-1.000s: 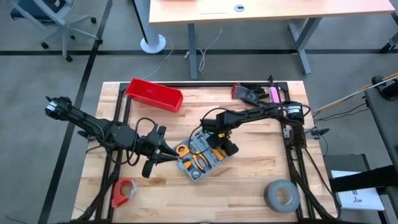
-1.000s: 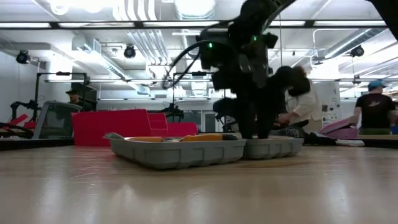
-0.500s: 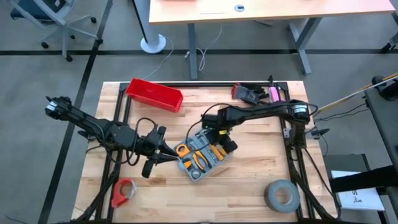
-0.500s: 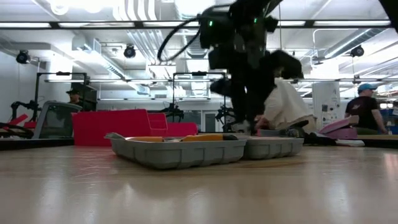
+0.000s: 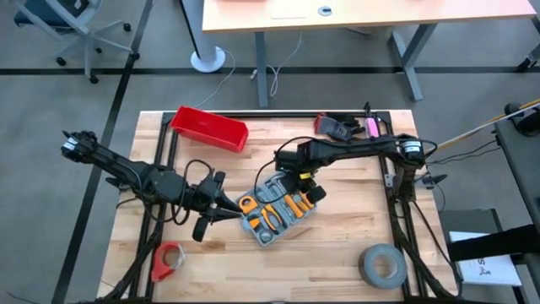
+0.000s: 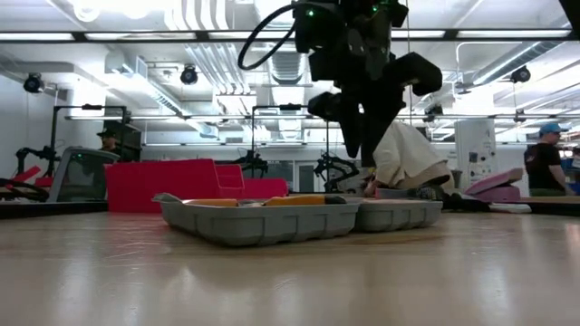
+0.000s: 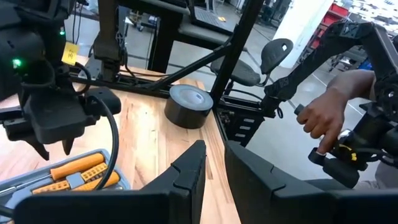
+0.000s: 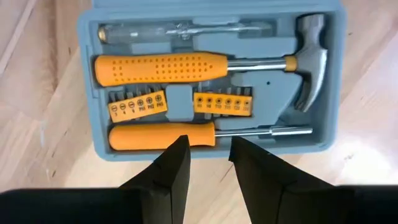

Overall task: Prefit tool cases
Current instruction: Adjust the tools to fit the prefit tool case

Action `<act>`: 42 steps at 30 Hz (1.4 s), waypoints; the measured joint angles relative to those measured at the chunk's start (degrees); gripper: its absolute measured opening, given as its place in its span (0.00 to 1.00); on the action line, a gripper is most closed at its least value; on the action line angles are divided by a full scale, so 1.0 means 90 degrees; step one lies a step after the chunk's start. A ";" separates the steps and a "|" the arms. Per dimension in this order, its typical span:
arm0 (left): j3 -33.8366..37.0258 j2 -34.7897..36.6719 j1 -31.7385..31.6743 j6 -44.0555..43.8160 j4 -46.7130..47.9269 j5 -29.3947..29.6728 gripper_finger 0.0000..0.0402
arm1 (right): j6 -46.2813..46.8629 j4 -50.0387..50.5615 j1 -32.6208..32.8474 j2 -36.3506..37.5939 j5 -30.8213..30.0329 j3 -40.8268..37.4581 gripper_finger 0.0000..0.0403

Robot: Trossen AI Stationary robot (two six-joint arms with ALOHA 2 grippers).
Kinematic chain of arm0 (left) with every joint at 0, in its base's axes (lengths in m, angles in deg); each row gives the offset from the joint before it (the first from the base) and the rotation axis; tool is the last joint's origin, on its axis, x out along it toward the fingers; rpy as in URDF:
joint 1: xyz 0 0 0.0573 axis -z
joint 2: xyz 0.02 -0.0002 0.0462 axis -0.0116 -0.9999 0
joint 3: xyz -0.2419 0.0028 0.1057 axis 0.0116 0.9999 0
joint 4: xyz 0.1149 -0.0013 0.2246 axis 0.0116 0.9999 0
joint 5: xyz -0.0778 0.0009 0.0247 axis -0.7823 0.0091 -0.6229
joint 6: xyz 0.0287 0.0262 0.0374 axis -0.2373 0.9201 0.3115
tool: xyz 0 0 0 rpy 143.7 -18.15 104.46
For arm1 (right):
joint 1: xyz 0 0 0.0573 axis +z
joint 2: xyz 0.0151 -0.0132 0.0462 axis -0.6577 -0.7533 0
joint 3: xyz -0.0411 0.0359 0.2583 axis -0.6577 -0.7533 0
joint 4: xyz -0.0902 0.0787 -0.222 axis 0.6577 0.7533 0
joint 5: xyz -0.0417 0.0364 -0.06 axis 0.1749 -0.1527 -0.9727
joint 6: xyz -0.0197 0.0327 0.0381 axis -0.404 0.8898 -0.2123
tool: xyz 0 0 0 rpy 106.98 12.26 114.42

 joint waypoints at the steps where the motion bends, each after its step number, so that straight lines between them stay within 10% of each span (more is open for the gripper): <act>1: 0.0000 0.0000 -0.0002 0.0000 0.0010 0.0000 0.16 | -0.0031 0.0002 0.0000 0.0000 0.0001 -0.0028 0.26; 19: 0.0001 0.0002 -0.0002 0.0001 0.0001 0.0001 0.19 | -0.0036 -0.1924 -0.0129 -0.0063 0.0330 -0.1943 0.26; 42: 0.0005 -0.0112 -0.0002 0.0151 0.0197 0.0002 0.29 | 0.0266 -0.0440 -0.0041 0.0104 0.0331 -0.0780 0.18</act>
